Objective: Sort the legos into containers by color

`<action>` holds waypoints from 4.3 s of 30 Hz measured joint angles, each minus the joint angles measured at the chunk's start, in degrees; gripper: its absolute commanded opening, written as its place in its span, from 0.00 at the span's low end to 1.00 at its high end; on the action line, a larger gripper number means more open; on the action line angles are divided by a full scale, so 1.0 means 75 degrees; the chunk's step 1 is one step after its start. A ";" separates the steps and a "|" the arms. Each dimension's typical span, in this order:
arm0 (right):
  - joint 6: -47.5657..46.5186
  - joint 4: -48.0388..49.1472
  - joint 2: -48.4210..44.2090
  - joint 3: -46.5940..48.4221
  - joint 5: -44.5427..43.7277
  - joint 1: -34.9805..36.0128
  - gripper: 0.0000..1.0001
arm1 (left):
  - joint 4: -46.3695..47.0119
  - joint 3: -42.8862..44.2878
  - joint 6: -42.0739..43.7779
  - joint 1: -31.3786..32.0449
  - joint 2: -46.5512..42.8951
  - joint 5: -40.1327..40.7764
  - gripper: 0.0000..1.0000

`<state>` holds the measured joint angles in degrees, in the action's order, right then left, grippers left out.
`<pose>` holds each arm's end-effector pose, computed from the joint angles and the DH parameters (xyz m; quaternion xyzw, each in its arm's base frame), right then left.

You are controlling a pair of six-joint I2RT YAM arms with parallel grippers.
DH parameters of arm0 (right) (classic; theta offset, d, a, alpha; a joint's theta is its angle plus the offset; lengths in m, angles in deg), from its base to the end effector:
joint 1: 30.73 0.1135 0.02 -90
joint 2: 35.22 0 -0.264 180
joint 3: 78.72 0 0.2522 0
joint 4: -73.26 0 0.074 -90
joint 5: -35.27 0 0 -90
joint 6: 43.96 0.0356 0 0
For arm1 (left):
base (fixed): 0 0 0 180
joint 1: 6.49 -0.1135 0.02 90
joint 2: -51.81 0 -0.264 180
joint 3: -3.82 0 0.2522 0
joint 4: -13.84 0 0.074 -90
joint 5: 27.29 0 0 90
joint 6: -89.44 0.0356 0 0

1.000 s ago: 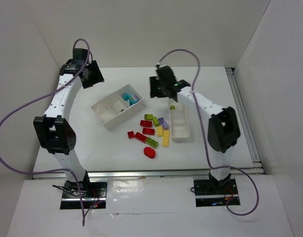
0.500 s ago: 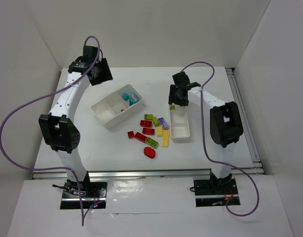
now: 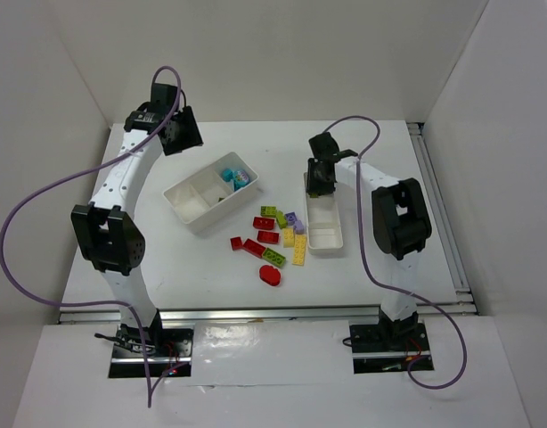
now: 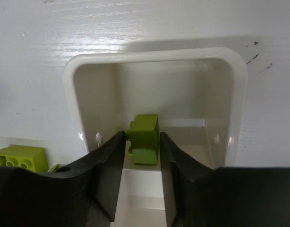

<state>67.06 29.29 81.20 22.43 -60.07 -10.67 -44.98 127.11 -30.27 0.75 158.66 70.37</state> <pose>0.4114 0.1467 0.1895 0.0204 0.9630 0.0509 0.2638 0.4164 -0.0481 0.3639 -0.2043 0.8901 -0.0697 0.4014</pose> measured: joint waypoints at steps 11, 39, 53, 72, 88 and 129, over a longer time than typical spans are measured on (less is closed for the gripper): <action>-0.0067 0.0073 -0.0050 0.0026 0.0020 -0.0079 0.27 | 0.0000 0.0000 0.0000 0.0044 0.0003 0.0003 0.68; -0.0525 0.0656 0.2282 0.5616 0.2305 0.2894 0.27 | -0.0393 -0.0108 -0.0131 -0.0714 -0.0627 0.0766 0.70; -0.0679 0.0804 0.2530 0.5380 0.2028 0.2844 0.64 | -0.0370 -0.0335 -0.0108 -0.0833 -0.1218 0.0280 0.71; -0.0201 0.1236 -0.3756 -0.1378 0.0099 -0.0399 0.67 | -0.0414 -0.0041 0.0472 0.3523 0.0854 -0.0705 0.69; 0.0020 0.0589 -0.3806 -0.1961 0.0391 -0.1081 0.70 | -0.0740 -0.3902 -0.0539 0.3864 -0.0108 0.0259 0.79; -0.0070 0.0516 -0.3244 -0.1920 0.0629 -0.1072 0.70 | -0.0676 -0.2492 -0.2069 0.3462 0.0396 0.0746 0.26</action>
<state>66.54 33.15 56.87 8.03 -55.35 -18.72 -50.05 108.43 -45.79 26.72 161.63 75.97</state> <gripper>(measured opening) 0.701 0.405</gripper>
